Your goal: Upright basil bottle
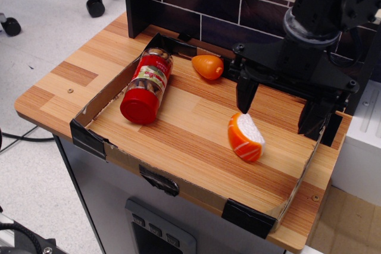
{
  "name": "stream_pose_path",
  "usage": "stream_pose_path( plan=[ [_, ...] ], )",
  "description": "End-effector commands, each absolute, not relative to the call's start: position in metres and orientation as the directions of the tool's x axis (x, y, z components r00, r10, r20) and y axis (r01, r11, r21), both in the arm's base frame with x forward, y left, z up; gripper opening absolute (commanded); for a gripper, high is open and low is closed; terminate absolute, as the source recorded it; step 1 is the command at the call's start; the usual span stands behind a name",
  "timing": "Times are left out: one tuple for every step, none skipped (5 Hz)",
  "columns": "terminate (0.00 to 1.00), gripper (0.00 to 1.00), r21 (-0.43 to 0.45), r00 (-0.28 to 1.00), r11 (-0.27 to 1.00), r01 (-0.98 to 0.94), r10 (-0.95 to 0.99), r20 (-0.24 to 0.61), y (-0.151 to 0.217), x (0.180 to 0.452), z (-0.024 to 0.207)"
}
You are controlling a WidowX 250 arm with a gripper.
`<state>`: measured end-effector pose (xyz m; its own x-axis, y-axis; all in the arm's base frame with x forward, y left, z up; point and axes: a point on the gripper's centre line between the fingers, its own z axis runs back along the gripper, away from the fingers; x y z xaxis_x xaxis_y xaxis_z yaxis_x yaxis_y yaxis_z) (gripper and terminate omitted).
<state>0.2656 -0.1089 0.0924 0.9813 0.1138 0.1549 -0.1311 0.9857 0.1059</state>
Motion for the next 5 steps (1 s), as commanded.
stream_pose_path(
  plan=[
    [0.0, 1.0, 0.106, 0.981, 0.986, -0.131, 0.114, 0.155, -0.109, 0.266, 0.092],
    [0.0, 1.0, 0.131, 0.98, 0.982, -0.136, 0.114, 0.163, -0.076, 0.255, 0.1],
    [0.0, 1.0, 0.081, 0.982, 0.989, -0.123, 0.109, 0.154, -0.044, 0.242, 0.108],
    [0.0, 1.0, 0.068, 0.979, 0.984, -0.164, 0.154, 0.13, -0.004, 0.237, 0.111],
    [0.0, 1.0, 0.065, 0.956, 0.97, -0.234, 0.217, 0.196, 0.024, 0.236, 0.102]
  ],
)
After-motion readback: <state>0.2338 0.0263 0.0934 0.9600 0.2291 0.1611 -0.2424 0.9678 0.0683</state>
